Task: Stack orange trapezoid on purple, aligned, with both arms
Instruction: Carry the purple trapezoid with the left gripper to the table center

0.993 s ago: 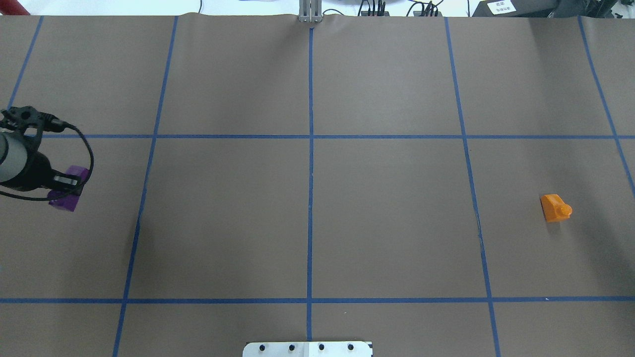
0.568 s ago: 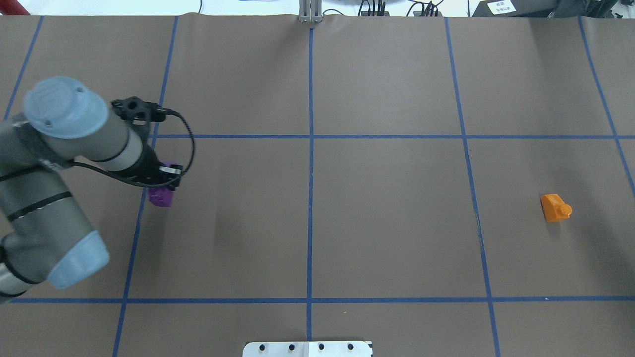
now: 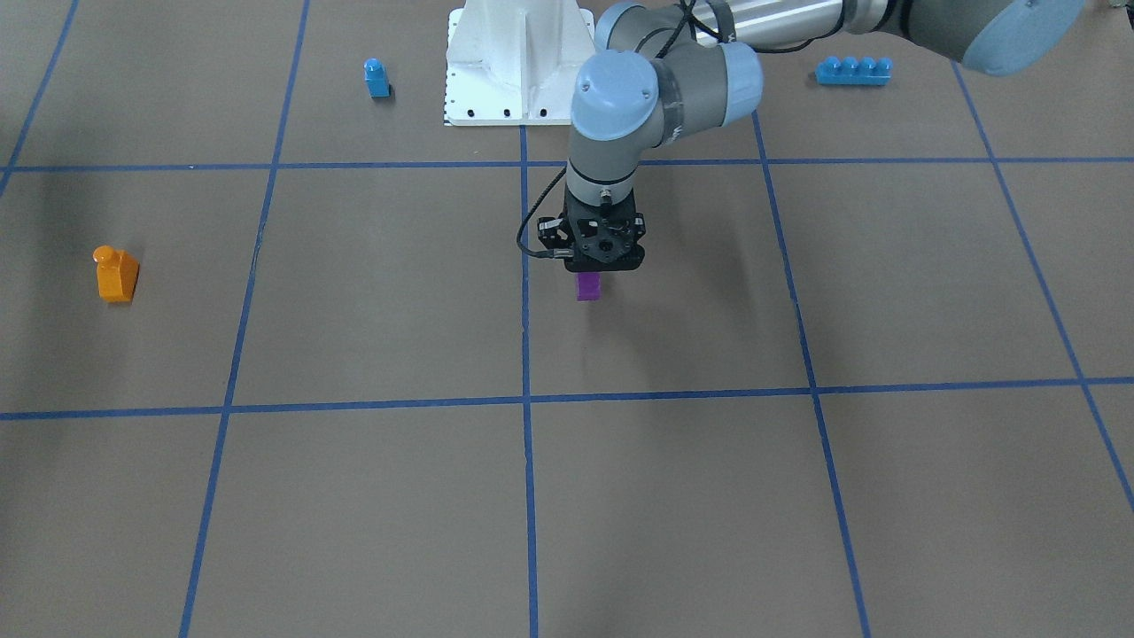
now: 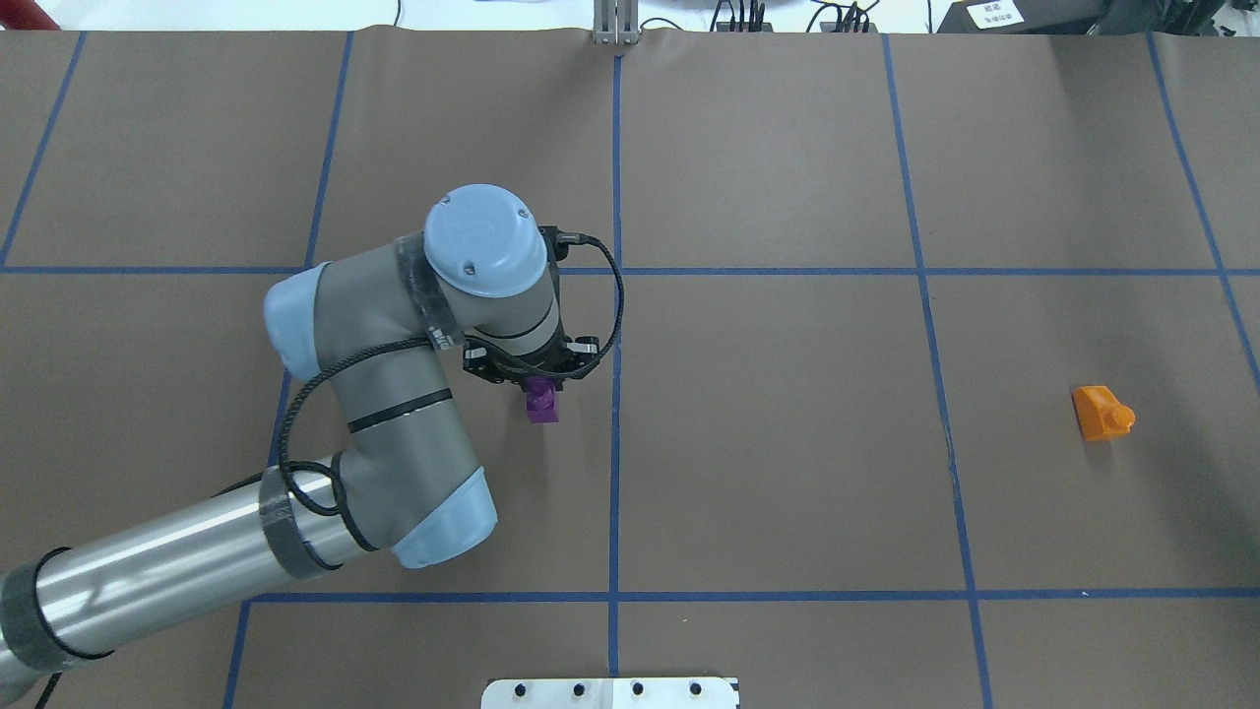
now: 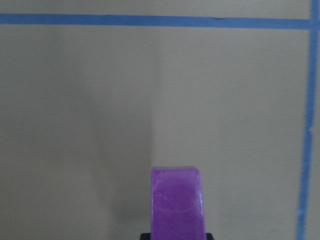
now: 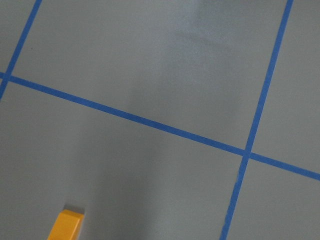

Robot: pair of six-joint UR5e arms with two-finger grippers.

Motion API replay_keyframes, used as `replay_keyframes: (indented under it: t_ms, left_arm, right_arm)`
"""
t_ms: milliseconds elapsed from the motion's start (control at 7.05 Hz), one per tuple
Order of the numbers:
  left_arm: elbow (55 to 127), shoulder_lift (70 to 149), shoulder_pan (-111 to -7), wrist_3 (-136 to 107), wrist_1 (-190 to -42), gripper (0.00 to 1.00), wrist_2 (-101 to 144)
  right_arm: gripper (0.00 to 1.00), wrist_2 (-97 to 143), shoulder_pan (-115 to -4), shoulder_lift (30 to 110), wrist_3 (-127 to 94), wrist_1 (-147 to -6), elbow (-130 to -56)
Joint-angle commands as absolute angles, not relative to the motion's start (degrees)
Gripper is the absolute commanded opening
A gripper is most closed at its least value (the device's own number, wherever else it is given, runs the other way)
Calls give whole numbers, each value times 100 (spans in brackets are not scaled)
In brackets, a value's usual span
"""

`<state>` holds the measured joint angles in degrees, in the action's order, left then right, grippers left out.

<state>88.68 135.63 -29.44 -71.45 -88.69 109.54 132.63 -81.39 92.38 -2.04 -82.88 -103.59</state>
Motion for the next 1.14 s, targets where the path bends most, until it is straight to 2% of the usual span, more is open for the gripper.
replay_keyframes:
  t_ms: [0, 284, 993]
  left_arm:
    - [7835, 14437, -2769, -7417, -8964, 0, 10819]
    - [7402, 14643, -2742, -7366, -9428, 0, 10811]
    - [7313, 14581, -2786, -6935, -9448, 0, 10600]
  right_arm:
    - [100, 13263, -8139, 9237, -211, -8288, -10362]
    - [100, 13263, -8139, 9237, -202, -8288, -10362]
    - [100, 13263, -8121, 9220, -211, -8288, -10362]
